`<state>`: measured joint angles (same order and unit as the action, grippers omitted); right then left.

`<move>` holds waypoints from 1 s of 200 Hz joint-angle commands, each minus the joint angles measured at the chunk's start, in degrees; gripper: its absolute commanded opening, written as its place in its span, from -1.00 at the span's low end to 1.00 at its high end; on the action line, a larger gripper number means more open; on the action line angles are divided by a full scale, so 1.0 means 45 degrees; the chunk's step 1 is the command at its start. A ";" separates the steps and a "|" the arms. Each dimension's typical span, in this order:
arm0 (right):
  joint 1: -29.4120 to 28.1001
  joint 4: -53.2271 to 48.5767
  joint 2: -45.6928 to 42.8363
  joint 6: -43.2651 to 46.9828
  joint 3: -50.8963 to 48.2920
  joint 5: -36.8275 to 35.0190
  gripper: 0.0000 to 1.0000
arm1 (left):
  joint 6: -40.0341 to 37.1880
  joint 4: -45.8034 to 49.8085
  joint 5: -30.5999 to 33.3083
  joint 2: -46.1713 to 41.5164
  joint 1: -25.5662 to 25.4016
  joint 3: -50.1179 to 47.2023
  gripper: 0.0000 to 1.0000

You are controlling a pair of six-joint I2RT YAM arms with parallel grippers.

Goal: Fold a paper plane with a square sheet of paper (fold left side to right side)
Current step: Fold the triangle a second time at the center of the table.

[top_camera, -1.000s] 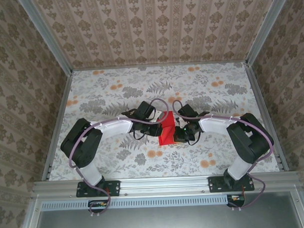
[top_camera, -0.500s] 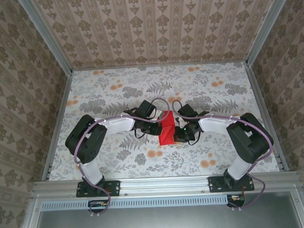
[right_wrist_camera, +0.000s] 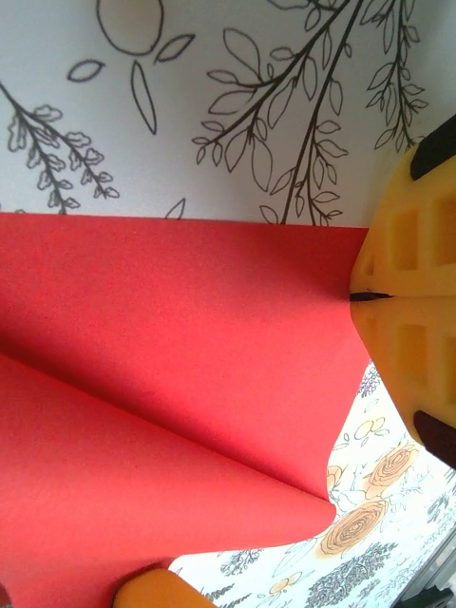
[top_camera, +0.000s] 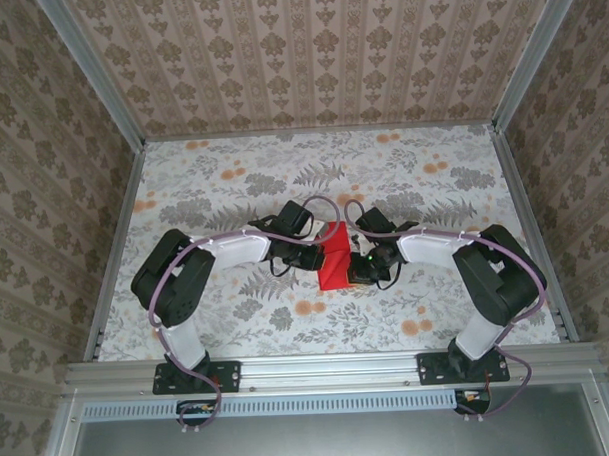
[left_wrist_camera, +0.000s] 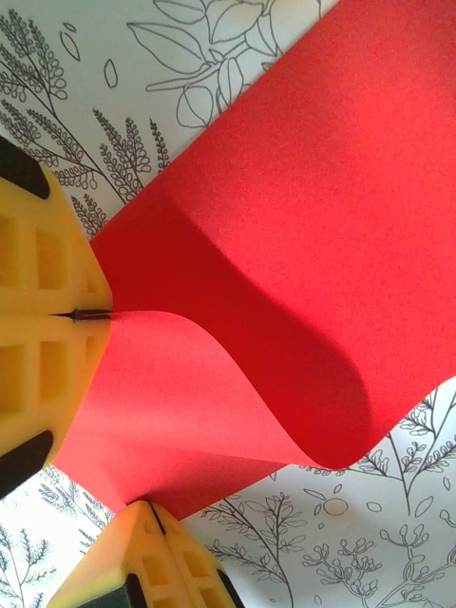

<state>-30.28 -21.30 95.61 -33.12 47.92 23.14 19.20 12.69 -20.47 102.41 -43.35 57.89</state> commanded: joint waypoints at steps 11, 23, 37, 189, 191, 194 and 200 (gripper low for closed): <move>-0.0077 -0.0814 0.0569 0.0193 -0.0061 -0.0415 -0.96 | -0.0372 0.0247 0.0252 0.0055 0.0098 -0.0022 -0.99; -0.0077 -0.0814 0.0594 0.0207 -0.0054 -0.0396 -0.96 | -0.0361 0.0247 0.0271 0.0059 0.0090 -0.0051 -0.99; -0.0087 -0.0814 0.0615 0.0212 -0.0045 -0.0396 -0.96 | -0.0365 0.0266 0.0291 0.0061 0.0083 -0.0050 -0.99; -0.0107 -0.0803 0.0803 0.0230 -0.0006 -0.0250 -0.96 | -0.0300 0.0044 0.0486 0.0269 0.0040 -0.0210 -0.99; -0.0106 -0.0806 0.0803 0.0231 -0.0005 -0.0256 -0.96 | -0.0297 0.0050 0.0496 0.0255 0.0028 -0.0208 -0.99; -0.0106 -0.0797 0.0813 0.0232 -0.0010 -0.0258 -0.95 | -0.0301 0.0051 0.0504 0.0250 0.0040 -0.0171 -0.99; -0.0106 -0.0796 0.0823 0.0232 0.0007 -0.0239 -0.96 | -0.0322 0.0069 0.0505 0.0259 0.0026 -0.0123 -0.99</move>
<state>-30.28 -21.65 96.51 -32.91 48.69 24.16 19.20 12.82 -19.14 102.52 -43.35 56.60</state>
